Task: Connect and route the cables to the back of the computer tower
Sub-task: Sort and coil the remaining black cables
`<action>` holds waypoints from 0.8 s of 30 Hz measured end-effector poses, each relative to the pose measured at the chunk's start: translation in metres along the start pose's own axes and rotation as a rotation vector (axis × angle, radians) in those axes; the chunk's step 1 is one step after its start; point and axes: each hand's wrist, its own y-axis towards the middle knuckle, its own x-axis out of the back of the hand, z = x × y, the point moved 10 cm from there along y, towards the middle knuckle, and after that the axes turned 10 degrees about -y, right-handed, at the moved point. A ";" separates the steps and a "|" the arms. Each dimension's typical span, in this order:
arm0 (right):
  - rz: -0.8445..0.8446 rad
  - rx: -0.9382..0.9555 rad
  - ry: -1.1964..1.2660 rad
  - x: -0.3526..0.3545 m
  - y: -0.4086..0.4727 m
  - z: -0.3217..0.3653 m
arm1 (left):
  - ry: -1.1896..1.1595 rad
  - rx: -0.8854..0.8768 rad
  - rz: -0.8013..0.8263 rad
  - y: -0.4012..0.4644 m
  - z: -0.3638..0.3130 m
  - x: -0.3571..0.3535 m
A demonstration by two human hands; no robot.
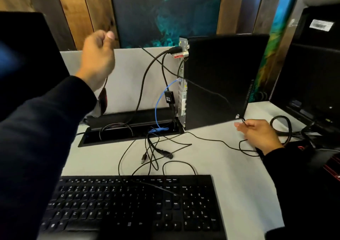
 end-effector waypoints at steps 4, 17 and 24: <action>0.101 0.132 -0.442 -0.025 -0.014 0.039 | 0.059 0.048 0.136 -0.032 0.026 -0.024; 0.291 0.686 0.406 -0.057 -0.136 0.247 | -0.371 0.265 0.401 -0.174 0.009 -0.059; 0.169 0.846 0.301 -0.061 -0.151 0.246 | -1.000 0.777 0.738 -0.255 0.022 -0.066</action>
